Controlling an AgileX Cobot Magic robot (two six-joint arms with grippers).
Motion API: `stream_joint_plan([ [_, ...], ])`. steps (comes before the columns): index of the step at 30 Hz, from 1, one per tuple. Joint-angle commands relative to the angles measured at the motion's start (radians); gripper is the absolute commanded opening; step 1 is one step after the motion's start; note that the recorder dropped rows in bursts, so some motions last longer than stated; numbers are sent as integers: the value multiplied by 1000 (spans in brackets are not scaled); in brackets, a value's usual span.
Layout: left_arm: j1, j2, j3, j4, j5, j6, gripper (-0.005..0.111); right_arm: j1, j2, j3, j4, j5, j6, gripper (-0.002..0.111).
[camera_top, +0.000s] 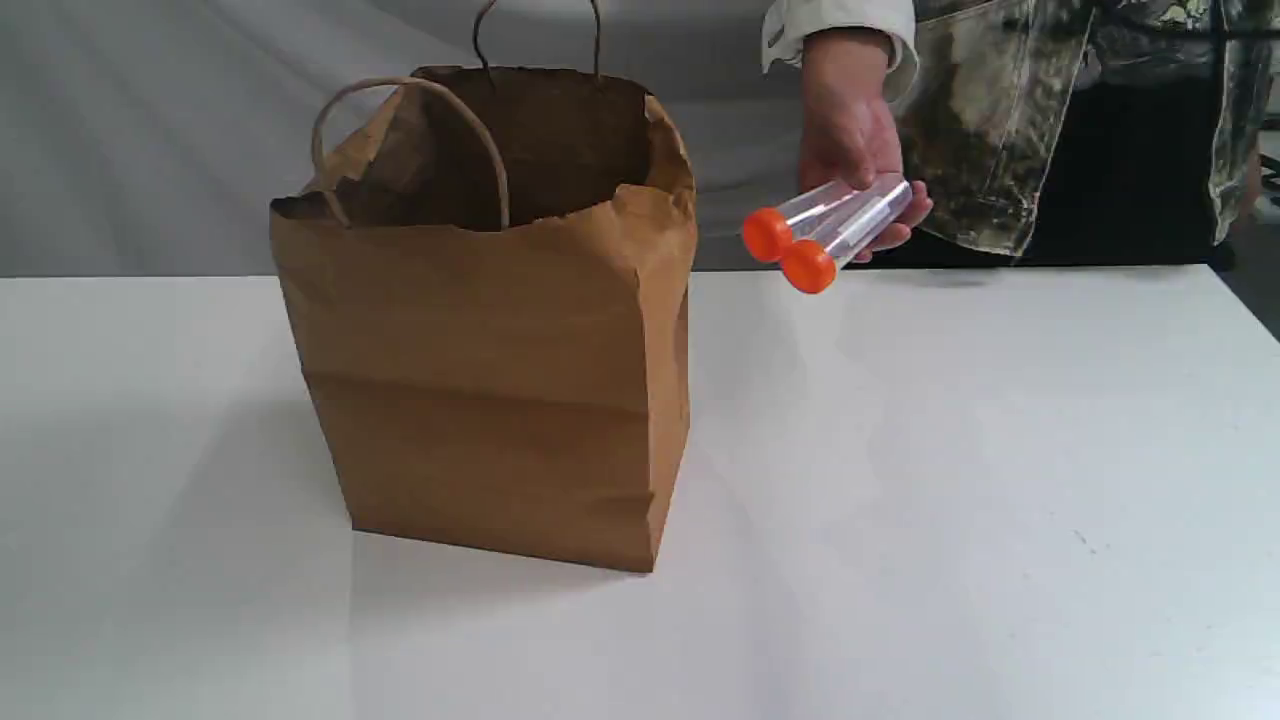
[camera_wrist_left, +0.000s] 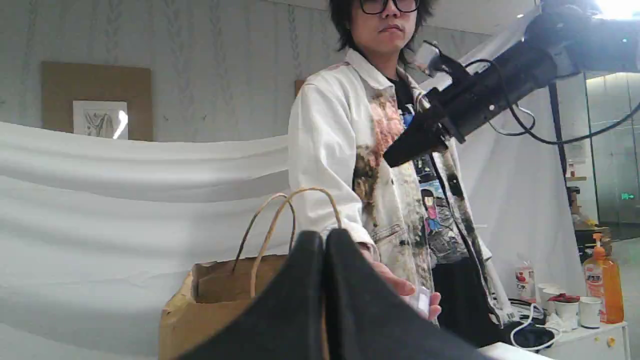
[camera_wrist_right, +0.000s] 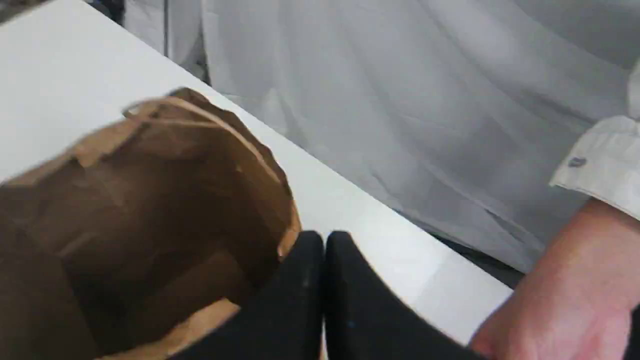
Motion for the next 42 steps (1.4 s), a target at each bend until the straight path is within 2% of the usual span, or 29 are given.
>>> stream_joint_plan([
  [1,-5,-3,-1,-1,7,-11,0,0,54,-104,29,74,51,2],
  [7,-5,-3,-1,-1,7,-33,0,0,154,-162,34,117,65,26],
  [12,-5,-3,-1,-1,7,-42,0,2,237,-162,41,73,60,48],
  [15,-5,-3,-1,-1,7,-59,0,2,265,-162,118,58,2,61],
  [17,-5,-3,-1,-1,7,-59,0,2,277,-162,179,58,-33,66],
  [29,-5,-3,-1,-1,7,-61,0,51,351,-162,220,-2,-137,67],
  [34,-5,-3,-1,-1,7,-61,0,61,370,-162,190,-83,-139,67],
  [42,-5,-3,-1,-1,7,-61,0,71,402,-162,174,-41,-140,67],
])
